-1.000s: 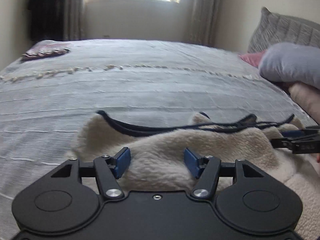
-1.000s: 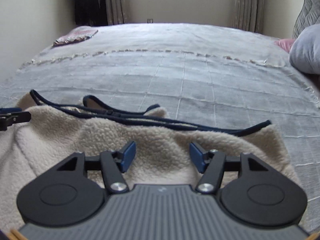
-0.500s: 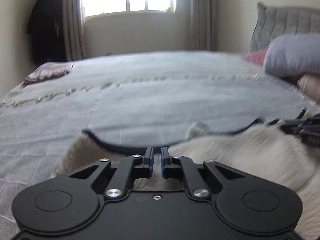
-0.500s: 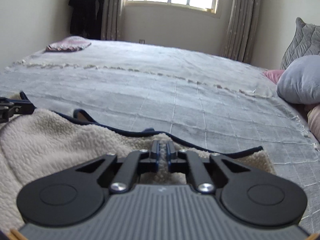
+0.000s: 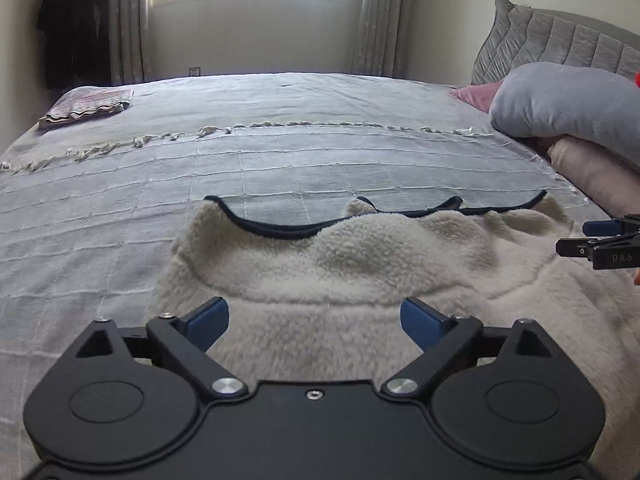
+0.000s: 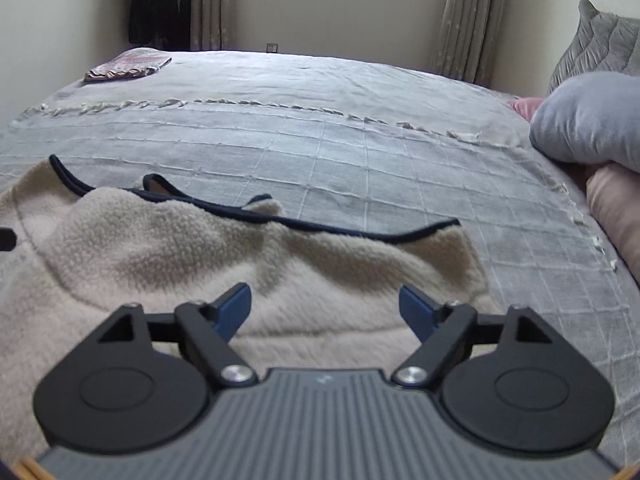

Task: Fold large clothes

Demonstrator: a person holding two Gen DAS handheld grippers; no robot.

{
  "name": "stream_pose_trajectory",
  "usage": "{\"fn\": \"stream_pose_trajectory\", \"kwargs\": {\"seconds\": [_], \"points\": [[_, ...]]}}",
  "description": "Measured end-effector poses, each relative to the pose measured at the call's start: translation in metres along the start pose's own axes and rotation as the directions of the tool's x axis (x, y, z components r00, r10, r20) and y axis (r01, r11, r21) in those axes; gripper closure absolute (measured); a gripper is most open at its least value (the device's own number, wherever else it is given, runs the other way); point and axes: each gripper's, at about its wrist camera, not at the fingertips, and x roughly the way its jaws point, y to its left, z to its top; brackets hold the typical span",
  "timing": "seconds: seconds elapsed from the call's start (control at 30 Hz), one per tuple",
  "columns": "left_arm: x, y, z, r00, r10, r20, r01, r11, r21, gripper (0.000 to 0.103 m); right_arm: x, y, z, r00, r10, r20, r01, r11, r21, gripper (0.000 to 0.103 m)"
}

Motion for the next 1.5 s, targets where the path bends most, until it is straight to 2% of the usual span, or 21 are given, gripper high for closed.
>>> {"fn": "stream_pose_trajectory", "kwargs": {"seconds": [0.07, 0.17, 0.27, 0.43, 0.57, 0.7, 0.73, 0.8, 0.87, 0.93, 0.97, 1.0, 1.03, 1.07, 1.1, 1.13, 1.17, 1.2, 1.27, 1.37, 1.5], "points": [[-0.028, 0.007, -0.013, 1.000, 0.001, -0.007, -0.002, 1.000, -0.029, 0.002, -0.028, -0.021, -0.013, 1.000, 0.002, 0.016, -0.002, 1.000, 0.023, 0.019], [-0.064, 0.018, -0.036, 1.000, 0.014, -0.014, -0.015, 0.997, -0.081, 0.000, -0.069, -0.054, -0.034, 1.000, 0.023, 0.022, -0.025, 0.996, 0.091, 0.010], [-0.090, 0.044, -0.062, 0.998, 0.012, -0.055, -0.025, 0.972, -0.232, 0.000, -0.100, -0.083, -0.057, 0.999, 0.037, -0.010, -0.035, 0.984, 0.176, 0.010], [-0.112, 0.073, -0.113, 0.994, -0.099, -0.046, 0.062, 0.863, -0.502, 0.000, -0.133, -0.110, -0.107, 0.997, 0.068, -0.031, -0.057, 0.959, 0.279, 0.007], [-0.109, 0.081, -0.141, 0.978, -0.209, -0.008, 0.156, 0.756, -0.635, 0.001, -0.138, -0.129, -0.146, 0.989, 0.137, -0.053, -0.100, 0.889, 0.447, 0.007], [-0.096, 0.079, -0.158, 0.961, -0.270, 0.063, 0.229, 0.645, -0.729, 0.003, -0.131, -0.127, -0.170, 0.972, 0.232, -0.050, -0.177, 0.848, 0.499, 0.007], [-0.089, 0.076, -0.160, 0.959, -0.275, 0.070, 0.234, 0.628, -0.742, 0.003, -0.127, -0.125, -0.172, 0.968, 0.249, -0.044, -0.193, 0.840, 0.508, 0.007], [-0.075, 0.073, -0.160, 0.967, -0.246, 0.071, 0.211, 0.608, -0.765, 0.017, -0.115, -0.121, -0.172, 0.964, 0.266, -0.028, -0.211, 0.819, 0.533, 0.007], [-0.067, 0.070, -0.159, 0.984, -0.152, 0.088, 0.162, 0.595, -0.787, 0.031, -0.103, -0.120, -0.168, 0.966, 0.257, 0.000, -0.212, 0.796, 0.566, 0.008], [-0.059, 0.069, -0.159, 0.988, -0.097, 0.117, 0.151, 0.551, -0.821, 0.034, -0.091, -0.124, -0.165, 0.971, 0.239, 0.031, -0.207, 0.759, 0.617, 0.008], [-0.055, 0.065, -0.156, 0.990, -0.062, 0.126, 0.139, 0.545, -0.827, 0.038, -0.086, -0.128, -0.163, 0.973, 0.227, 0.052, -0.205, 0.730, 0.652, 0.011], [-0.053, 0.061, -0.153, 0.992, -0.027, 0.121, 0.116, 0.552, -0.826, 0.047, -0.080, -0.134, -0.162, 0.975, 0.210, 0.067, -0.198, 0.702, 0.684, 0.015], [-0.051, 0.056, -0.149, 0.994, 0.007, 0.109, 0.087, 0.562, -0.822, 0.051, -0.077, -0.138, -0.161, 0.981, 0.178, 0.075, -0.178, 0.677, 0.714, 0.032], [-0.053, 0.054, -0.147, 0.994, 0.033, 0.100, 0.064, 0.558, -0.827, 0.058, -0.075, -0.142, -0.162, 0.987, 0.143, 0.078, -0.153, 0.650, 0.744, 0.050], [-0.058, 0.049, -0.144, 0.994, 0.055, 0.093, 0.046, 0.558, -0.828, 0.064, -0.075, -0.146, -0.163, 0.988, 0.132, 0.084, -0.148, 0.618, 0.772, 0.056], [-0.065, 0.043, -0.139, 0.993, 0.078, 0.088, 0.027, 0.583, -0.812, 0.066, -0.077, -0.148, -0.164, 0.988, 0.129, 0.080, -0.142, 0.597, 0.790, 0.063], [-0.073, 0.036, -0.134, 0.991, 0.098, 0.091, 0.012, 0.613, -0.790, 0.068, -0.082, -0.144, -0.160, 0.991, 0.114, 0.069, -0.125, 0.616, 0.777, 0.066], [-0.082, 0.029, -0.129, 0.989, 0.113, 0.100, 0.004, 0.642, -0.766, 0.069, -0.091, -0.137, -0.155, 0.994, 0.088, 0.057, -0.101, 0.666, 0.739, 0.067], [-0.098, 0.024, -0.126, 0.988, 0.118, 0.101, -0.003, 0.668, -0.744, 0.070, -0.110, -0.125, -0.147, 0.997, 0.053, 0.055, -0.076, 0.743, 0.665, 0.069], [-0.128, 0.026, -0.133, 0.993, 0.090, 0.073, -0.008, 0.681, -0.732, 0.070, -0.138, -0.120, -0.148, 0.998, 0.063, 0.031, -0.068, 0.772, 0.632, 0.070], [-0.164, 0.025, -0.162, 0.998, 0.046, 0.043, -0.001, 0.702, -0.712, 0.070, -0.178, -0.113, -0.165, 0.996, 0.087, 0.018, -0.080, 0.793, 0.604, 0.070]]}}
